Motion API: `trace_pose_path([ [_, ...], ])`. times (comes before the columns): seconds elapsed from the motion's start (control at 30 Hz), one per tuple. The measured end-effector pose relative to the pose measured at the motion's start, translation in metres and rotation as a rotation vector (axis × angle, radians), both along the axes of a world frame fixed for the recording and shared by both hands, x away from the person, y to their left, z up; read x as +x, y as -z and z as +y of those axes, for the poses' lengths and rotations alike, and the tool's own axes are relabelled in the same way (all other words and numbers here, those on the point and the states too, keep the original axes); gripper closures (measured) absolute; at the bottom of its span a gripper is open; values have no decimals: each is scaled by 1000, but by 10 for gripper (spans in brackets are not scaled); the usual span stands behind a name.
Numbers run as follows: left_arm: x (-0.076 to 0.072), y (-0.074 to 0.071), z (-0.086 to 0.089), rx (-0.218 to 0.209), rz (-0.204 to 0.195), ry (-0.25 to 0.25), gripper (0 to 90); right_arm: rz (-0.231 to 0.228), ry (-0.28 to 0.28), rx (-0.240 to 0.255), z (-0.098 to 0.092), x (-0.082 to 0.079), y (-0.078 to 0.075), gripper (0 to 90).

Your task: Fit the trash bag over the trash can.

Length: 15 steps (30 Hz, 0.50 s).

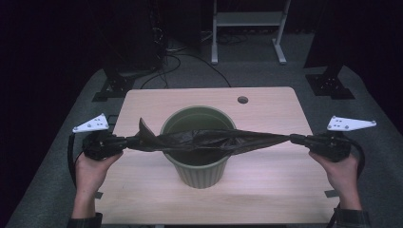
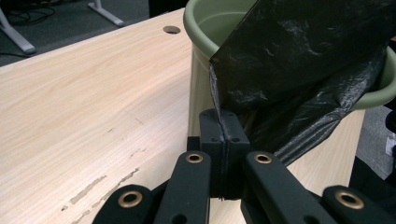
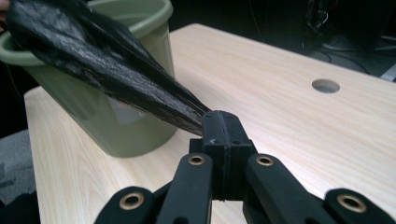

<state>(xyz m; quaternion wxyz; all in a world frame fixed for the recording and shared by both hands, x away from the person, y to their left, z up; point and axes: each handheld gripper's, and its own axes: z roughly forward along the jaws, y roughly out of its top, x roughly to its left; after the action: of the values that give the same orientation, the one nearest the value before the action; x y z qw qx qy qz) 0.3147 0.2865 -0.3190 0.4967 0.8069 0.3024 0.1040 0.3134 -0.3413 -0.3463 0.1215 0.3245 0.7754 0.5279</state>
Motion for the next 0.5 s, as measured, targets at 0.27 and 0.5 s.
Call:
trace_pose_path([
  [0.27,-3,-3,-3,12,-26,13,895,-33,-17,26,-1,-2,-11,687],
  [0.5,-1,-5,-4,10,-30,15,879,-117,-38,62,4,-5,-43,636],
])
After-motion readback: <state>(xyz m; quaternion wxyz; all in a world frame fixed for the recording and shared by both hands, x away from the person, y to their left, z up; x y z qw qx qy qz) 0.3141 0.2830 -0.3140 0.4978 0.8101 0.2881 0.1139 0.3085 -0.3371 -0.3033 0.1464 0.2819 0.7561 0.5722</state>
